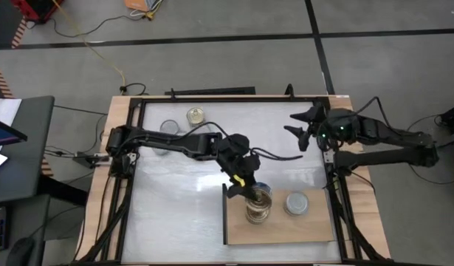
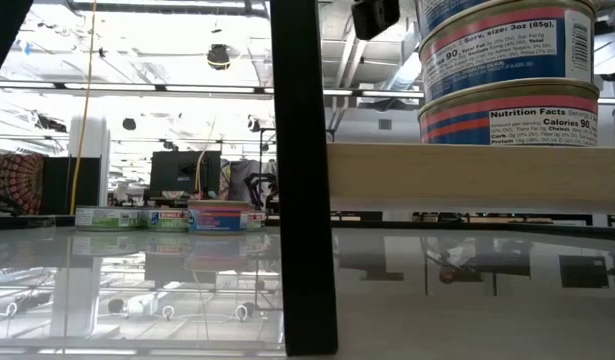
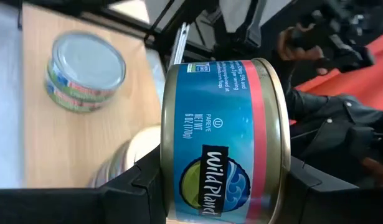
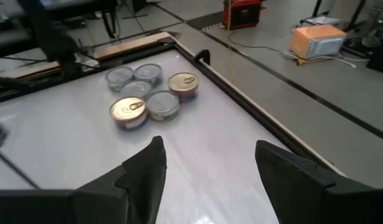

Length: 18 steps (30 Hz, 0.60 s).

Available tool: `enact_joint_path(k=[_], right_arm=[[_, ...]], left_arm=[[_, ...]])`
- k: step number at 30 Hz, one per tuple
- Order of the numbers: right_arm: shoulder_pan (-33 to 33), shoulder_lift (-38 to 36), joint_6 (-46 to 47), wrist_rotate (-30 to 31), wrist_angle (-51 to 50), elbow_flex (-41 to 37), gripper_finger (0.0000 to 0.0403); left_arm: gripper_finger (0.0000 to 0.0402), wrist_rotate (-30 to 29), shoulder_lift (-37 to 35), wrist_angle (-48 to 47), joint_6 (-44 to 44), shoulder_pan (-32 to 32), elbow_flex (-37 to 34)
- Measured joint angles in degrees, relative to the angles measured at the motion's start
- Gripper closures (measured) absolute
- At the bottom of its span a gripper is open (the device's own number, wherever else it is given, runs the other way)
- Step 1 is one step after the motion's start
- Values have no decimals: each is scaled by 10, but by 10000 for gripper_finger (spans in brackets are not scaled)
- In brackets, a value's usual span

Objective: Stack canned seafood by type on shelf
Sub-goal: Stack the blue pink tuna can on top of the blue pink tuna can on the shelf

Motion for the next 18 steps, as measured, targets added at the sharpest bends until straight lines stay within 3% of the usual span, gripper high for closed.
enact_joint_path(k=[9, 18], right_arm=[[-11, 43, -3, -1, 10, 0, 131], [-11, 39, -7, -1, 11, 0, 131]], left_arm=[[220, -3, 16, 61, -87, -19, -3], [220, -12, 29, 42, -111, -30, -3]])
